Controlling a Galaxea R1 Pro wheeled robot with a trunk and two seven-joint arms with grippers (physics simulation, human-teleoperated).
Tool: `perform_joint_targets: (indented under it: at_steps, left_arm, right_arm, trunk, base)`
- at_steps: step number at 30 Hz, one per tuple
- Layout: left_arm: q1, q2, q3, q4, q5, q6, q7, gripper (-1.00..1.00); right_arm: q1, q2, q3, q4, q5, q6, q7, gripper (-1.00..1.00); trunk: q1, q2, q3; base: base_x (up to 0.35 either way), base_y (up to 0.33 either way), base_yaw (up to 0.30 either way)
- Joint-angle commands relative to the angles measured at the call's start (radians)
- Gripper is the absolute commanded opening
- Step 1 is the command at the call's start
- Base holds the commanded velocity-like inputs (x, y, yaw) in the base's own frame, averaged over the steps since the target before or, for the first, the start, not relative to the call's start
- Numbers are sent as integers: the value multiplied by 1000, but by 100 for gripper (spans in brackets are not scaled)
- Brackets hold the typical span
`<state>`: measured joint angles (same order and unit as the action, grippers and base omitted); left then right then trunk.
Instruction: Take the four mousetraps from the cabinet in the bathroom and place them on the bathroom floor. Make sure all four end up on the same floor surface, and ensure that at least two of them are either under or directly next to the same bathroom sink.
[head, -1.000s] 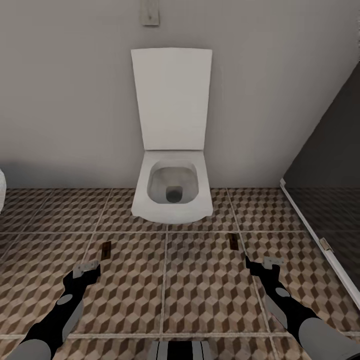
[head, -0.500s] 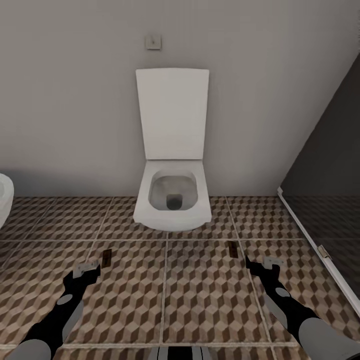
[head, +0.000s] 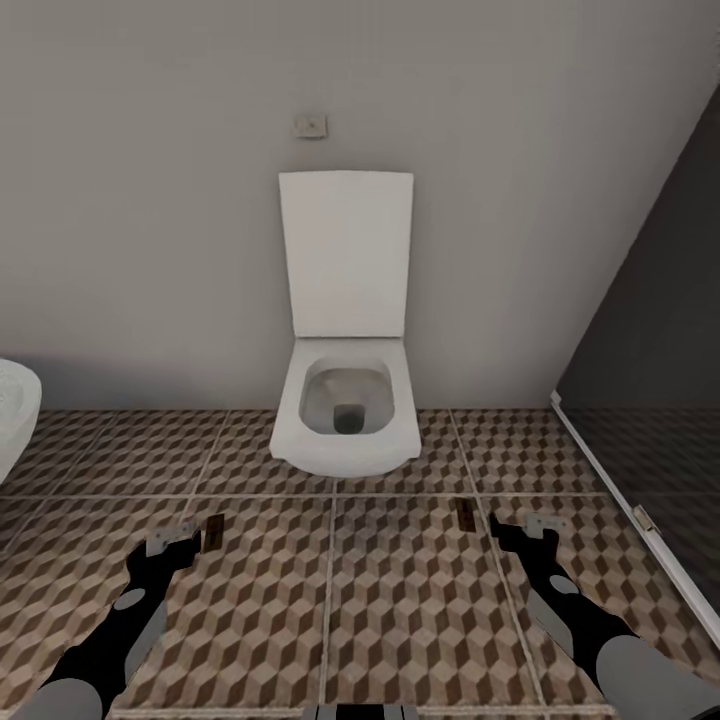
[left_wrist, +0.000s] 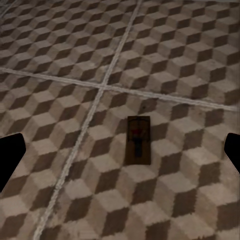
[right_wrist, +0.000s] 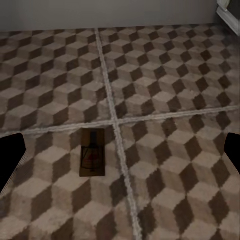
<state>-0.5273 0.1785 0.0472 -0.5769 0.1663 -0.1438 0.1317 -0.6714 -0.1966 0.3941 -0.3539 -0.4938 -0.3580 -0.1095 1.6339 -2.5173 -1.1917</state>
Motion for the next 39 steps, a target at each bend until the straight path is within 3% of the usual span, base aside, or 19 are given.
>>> perform_joint_targets:
  at_steps: [1, 8, 11, 16, 19, 23, 28, 39]
  left_arm:
    - [0, 1, -2, 1, 9, -4, 2, 100]
    - [0, 9, 3, 3, 8, -3, 2, 100]
    - [0, 13, 23, 8, 7, -2, 1, 100]
    - [0, 15, 77, 29, 6, -1, 0, 100]
    - [0, 16, 127, 75, 6, -2, -3, 100]
    - [0, 17, 158, 132, 4, -3, -6, 100]
    - [0, 25, 176, 208, 3, -7, -7, 100]
    - [2, 39, 179, 373, -1, -9, -9, 100]
  right_arm:
    - [-1, -1, 8, 0, -6, -2, -7, 100]
    - [0, 0, 8, 15, -11, -1, -7, 100]
    - [2, 0, 8, 45, -12, -1, -7, 100]
    - [3, 3, 8, 106, -13, -1, -6, 100]
    - [5, 7, 10, 167, -13, -1, -5, 100]
    - [5, 12, 11, 229, -12, -1, -2, 100]
    - [5, 18, 11, 310, -11, -1, 26, 100]
    - [8, 21, 11, 407, -11, 1, 127, 100]
  trunk:
    - [-1, 0, 3]
    - [-4, 2, 30]
    - [-5, 2, 42]
    - [-7, 4, 61]
    - [-9, 4, 73]
    - [-10, 5, 88]
    - [-13, 6, 108]
    - [-18, 9, 150]
  base:
    - [0, 0, 0]
    - [0, 0, 0]
    - [0, 0, 0]
    - [0, 0, 0]
    - [0, 0, 0]
    - [0, 0, 0]
    - [0, 0, 0]
    - [0, 0, 0]
